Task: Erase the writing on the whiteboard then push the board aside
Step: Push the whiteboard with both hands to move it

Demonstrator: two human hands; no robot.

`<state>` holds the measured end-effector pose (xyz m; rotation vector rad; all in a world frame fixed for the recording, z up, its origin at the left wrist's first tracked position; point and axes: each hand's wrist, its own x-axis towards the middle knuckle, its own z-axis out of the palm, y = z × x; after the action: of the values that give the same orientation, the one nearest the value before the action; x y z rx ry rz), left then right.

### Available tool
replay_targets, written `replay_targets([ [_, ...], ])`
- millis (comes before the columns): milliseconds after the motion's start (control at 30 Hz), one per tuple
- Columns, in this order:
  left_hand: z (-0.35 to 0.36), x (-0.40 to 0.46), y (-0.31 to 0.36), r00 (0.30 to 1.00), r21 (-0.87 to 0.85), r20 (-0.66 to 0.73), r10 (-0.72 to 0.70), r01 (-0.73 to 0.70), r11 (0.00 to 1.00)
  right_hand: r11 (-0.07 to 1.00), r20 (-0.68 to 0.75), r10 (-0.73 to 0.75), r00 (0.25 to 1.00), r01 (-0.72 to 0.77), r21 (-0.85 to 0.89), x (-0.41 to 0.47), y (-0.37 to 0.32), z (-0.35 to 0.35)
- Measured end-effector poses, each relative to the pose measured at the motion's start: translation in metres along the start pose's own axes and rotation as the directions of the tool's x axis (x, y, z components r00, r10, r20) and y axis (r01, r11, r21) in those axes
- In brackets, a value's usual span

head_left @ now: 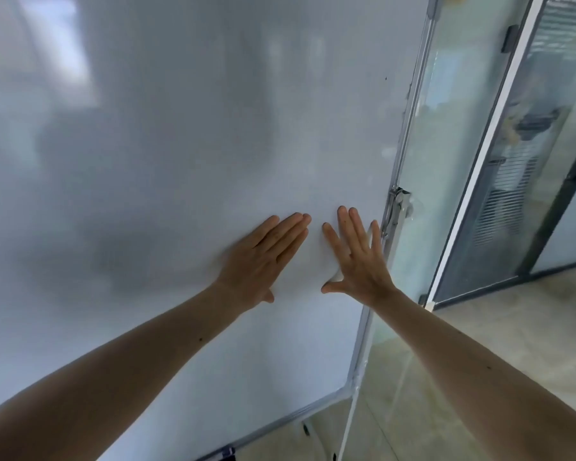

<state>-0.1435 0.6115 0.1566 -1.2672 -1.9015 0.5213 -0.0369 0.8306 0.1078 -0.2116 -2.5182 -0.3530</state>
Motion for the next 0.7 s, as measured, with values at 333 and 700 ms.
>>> replay_targets([
  [333, 0.068, 0.051, -0.028, 0.990, 0.069, 0.098, -0.101, 0.094, 0.993, 0.991, -0.059, -0.083, 0.995, 0.089, 0.097, 0.093, 0.024, 0.074],
  [700, 0.112, 0.081, -0.058, 0.968, 0.184, 0.207, -0.142, 0.104, 0.977, 0.990, -0.043, -0.079, 0.996, 0.083, 0.111, 0.159, 0.023, 0.120],
])
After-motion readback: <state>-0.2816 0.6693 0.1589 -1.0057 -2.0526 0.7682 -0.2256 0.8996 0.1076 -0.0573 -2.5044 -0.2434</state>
